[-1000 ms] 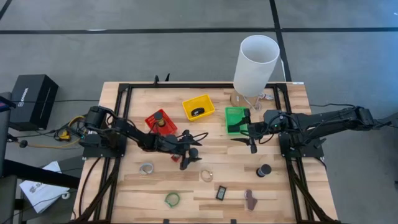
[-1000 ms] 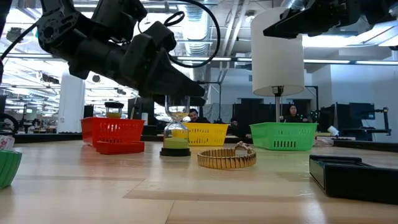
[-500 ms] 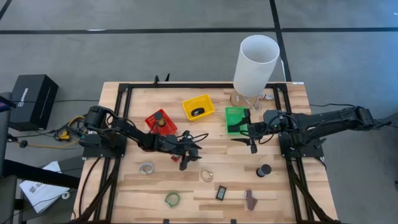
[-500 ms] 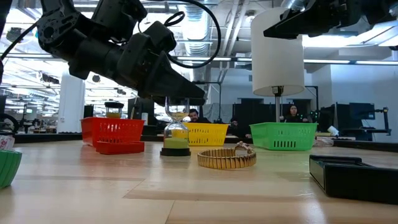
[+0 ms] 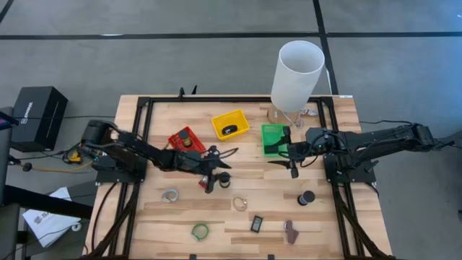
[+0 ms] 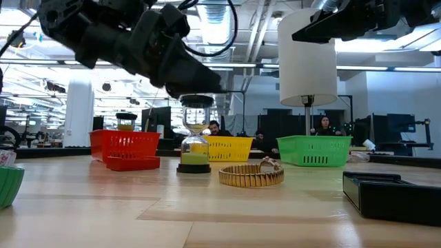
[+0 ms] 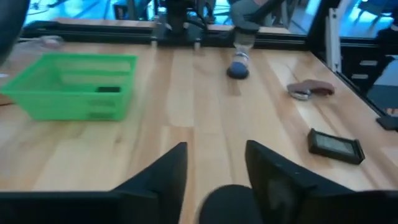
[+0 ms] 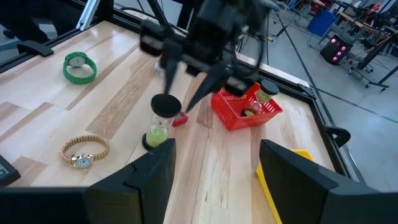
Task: Pick & Place Office items
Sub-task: Put the left green hourglass into the red basket
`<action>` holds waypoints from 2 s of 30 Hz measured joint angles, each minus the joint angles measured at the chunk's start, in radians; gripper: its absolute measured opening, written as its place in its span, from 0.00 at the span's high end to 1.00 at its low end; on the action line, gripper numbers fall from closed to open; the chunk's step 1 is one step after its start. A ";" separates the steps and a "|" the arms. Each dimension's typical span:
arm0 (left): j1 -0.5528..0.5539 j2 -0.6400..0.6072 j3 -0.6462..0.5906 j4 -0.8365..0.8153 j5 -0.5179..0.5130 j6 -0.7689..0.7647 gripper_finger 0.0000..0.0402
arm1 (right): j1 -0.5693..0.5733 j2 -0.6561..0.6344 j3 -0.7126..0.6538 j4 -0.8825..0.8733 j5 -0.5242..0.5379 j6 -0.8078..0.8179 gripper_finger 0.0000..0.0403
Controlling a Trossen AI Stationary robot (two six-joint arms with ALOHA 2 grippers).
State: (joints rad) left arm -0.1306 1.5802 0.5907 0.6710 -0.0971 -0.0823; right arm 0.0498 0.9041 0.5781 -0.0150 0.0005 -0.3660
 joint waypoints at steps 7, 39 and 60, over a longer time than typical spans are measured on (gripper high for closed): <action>0.025 -0.110 0.001 -0.111 0.067 -0.055 0.75 | 0.000 0.000 0.000 -0.003 0.000 0.000 0.45; -0.031 0.157 0.001 0.066 -0.034 -0.003 0.29 | 0.000 0.000 0.000 0.000 0.000 0.000 0.45; -0.029 0.111 0.001 0.060 -0.002 -0.049 0.51 | 0.000 0.001 0.000 -0.001 0.000 0.000 0.45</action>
State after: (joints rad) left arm -0.1592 1.6908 0.5917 0.7311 -0.0988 -0.1314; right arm 0.0498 0.9047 0.5781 -0.0160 0.0002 -0.3660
